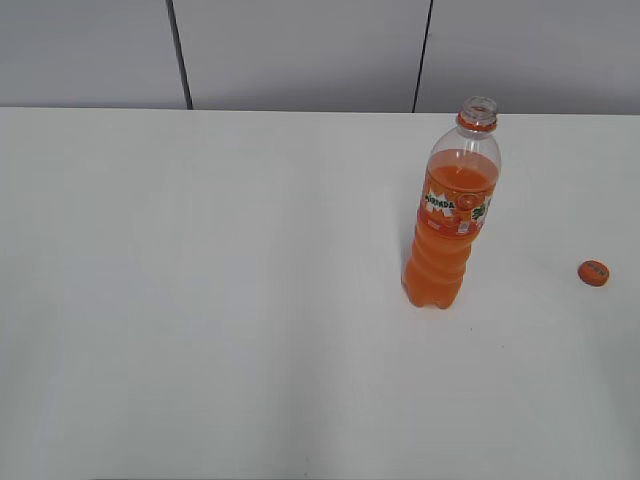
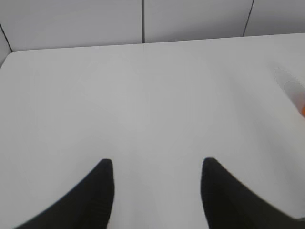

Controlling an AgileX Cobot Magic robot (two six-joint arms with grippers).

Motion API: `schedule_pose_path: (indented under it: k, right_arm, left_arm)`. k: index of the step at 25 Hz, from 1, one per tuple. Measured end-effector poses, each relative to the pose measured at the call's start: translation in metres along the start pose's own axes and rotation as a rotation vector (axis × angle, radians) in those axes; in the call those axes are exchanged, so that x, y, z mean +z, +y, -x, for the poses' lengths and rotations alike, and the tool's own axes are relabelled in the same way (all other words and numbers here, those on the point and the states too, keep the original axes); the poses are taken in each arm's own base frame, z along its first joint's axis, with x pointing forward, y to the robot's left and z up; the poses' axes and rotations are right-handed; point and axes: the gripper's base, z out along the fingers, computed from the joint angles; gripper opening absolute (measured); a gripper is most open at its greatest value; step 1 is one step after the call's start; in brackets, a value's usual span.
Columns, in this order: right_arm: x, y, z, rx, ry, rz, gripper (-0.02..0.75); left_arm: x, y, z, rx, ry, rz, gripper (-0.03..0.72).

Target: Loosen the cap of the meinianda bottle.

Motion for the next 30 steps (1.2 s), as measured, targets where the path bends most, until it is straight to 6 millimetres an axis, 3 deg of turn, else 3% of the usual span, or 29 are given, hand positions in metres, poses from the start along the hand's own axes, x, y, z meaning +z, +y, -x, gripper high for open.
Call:
schedule_pose_path:
  k: [30]
  right_arm:
    - [0.0,-0.0001,0.0,-0.001,0.0,-0.001,0.459]
  left_arm:
    - [0.0001,-0.0005,0.0,-0.018,-0.002,0.05,0.374]
